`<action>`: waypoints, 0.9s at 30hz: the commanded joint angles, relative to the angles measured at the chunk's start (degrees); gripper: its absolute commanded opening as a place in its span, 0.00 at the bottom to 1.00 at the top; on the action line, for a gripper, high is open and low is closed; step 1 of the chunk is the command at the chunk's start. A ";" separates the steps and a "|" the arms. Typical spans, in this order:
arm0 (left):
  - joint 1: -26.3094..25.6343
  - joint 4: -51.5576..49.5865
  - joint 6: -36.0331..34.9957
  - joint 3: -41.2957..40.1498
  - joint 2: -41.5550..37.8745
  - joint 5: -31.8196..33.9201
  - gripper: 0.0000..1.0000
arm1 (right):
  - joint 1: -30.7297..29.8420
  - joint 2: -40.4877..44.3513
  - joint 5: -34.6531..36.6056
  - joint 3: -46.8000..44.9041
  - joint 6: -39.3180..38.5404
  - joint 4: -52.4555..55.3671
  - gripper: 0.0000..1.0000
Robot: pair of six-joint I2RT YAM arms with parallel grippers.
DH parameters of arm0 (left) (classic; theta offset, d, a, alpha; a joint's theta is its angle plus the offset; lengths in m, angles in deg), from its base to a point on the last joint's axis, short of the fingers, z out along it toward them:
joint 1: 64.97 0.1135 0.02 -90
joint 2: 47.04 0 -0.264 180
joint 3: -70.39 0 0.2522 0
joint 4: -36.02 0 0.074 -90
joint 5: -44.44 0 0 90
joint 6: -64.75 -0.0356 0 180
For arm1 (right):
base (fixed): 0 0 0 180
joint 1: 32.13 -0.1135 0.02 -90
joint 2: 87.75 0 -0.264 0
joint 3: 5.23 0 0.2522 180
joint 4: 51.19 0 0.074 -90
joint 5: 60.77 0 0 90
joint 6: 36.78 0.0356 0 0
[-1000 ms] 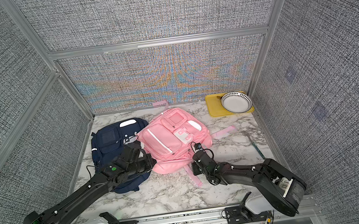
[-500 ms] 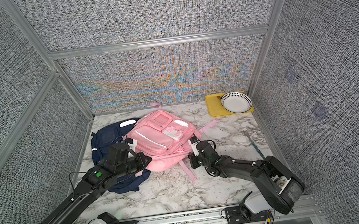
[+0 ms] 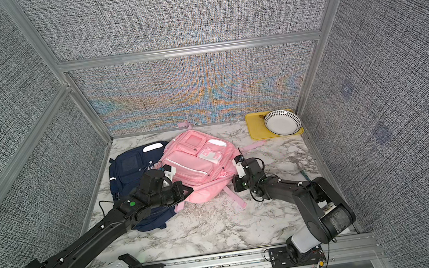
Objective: Zip up the backpack
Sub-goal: Place the backpack at the center of the board.
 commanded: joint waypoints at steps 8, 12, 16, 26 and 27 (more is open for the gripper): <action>-11.06 9.00 4.83 5.14 11.72 5.23 0.00 | 7.24 -11.06 11.60 13.52 -2.21 11.17 0.00; -14.07 11.93 5.53 8.39 19.04 5.00 0.00 | 9.47 -14.36 11.72 18.24 -3.23 12.65 0.00; -15.05 12.16 5.10 11.77 24.87 4.44 0.00 | 11.22 -16.68 13.57 22.17 -5.15 15.75 0.00; -13.82 -9.14 -2.82 16.98 18.75 22.32 0.04 | 17.61 -13.85 14.54 21.75 -7.01 17.45 0.00; -13.24 -10.27 -3.46 16.93 17.98 23.77 0.05 | 17.61 -13.18 14.18 21.50 -7.33 17.64 0.00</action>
